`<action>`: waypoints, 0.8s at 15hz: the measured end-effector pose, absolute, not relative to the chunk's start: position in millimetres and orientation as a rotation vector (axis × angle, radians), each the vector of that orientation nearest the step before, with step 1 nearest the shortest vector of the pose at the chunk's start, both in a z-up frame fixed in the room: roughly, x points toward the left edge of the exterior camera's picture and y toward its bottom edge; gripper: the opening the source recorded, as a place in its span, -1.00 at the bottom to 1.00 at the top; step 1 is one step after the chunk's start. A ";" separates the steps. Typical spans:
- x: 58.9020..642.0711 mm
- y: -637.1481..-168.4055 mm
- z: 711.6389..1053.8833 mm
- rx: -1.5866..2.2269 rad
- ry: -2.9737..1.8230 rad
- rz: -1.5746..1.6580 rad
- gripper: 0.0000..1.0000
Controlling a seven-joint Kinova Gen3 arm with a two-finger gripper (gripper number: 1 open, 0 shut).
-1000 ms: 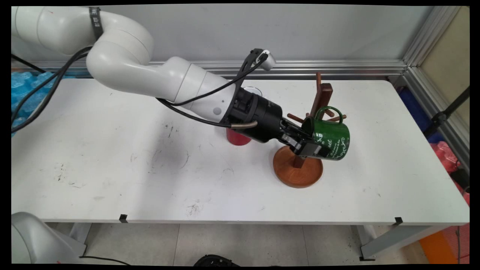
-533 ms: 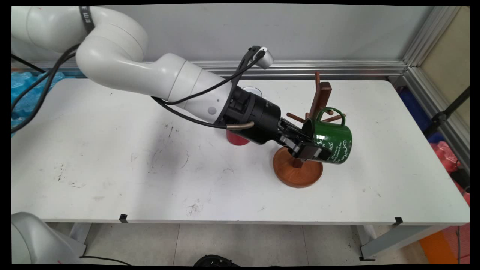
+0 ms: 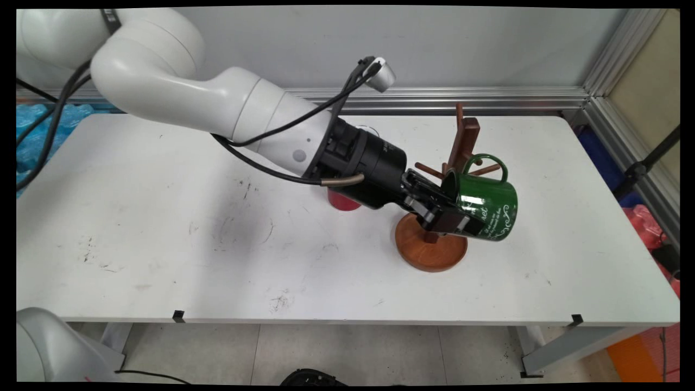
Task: Place the picked object on the table
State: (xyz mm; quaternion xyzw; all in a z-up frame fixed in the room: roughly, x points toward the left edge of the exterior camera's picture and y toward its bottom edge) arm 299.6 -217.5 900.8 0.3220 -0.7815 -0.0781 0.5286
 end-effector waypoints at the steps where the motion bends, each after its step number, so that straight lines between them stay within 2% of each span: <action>1: 300.1 -215.9 904.0 0.766 -1.870 -0.185 -1.00; 12: 316.1 -195.0 942.2 0.751 -1.972 -0.117 -1.00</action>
